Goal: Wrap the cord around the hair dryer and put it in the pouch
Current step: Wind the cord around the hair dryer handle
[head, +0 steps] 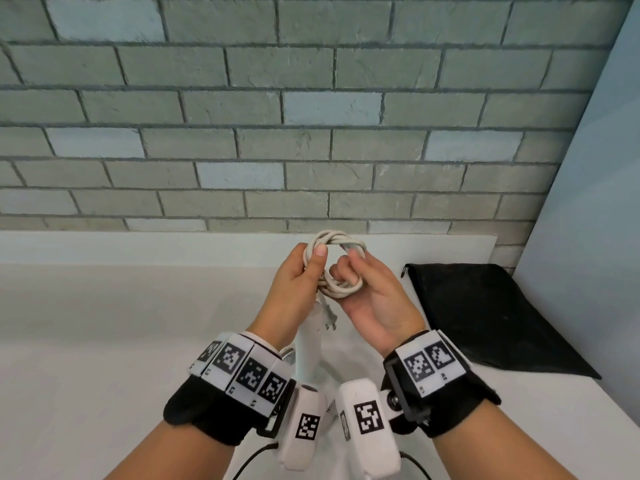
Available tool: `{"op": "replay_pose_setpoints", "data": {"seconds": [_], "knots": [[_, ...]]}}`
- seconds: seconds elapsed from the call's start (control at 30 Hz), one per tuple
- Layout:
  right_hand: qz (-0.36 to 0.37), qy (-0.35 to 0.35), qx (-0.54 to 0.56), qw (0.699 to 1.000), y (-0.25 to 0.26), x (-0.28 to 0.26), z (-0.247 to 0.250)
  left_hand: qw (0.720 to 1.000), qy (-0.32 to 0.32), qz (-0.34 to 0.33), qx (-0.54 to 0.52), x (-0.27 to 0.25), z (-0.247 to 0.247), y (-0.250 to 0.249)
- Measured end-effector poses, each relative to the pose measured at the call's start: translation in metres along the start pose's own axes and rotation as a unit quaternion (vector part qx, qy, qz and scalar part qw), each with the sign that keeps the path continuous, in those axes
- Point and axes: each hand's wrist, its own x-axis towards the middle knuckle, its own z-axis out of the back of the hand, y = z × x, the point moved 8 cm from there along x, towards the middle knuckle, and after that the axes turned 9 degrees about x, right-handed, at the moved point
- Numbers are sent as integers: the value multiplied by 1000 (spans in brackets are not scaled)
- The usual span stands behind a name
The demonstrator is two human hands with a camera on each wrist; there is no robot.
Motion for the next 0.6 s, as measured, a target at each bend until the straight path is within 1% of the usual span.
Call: {"op": "replay_pose_setpoints", "data": {"seconds": [0.1,0.17,0.23,0.33,0.37,0.43,0.53,0.6], "knots": [[8,-36,-115,993,4,2,4,1000,6,22,-10,0,-1,1],[7,-58,-191,980,7,4,9,999,-4,36,-24,2,2,6],[-8,-88,-267,960,10,3,18,998,-14,46,-38,4,6,10],[-41,-127,-362,922,10,-5,31,997,-31,62,-30,5,5,13],[-48,-132,-372,918,10,-7,35,997,-40,60,-25,5,4,12],[-56,-127,-353,925,10,-11,37,997,-58,50,-16,7,2,9],[-55,-125,-263,955,16,-12,38,997,-67,41,0,7,0,7],[-40,-127,-186,974,22,-10,40,997,-55,58,-10,8,-3,9]]}}
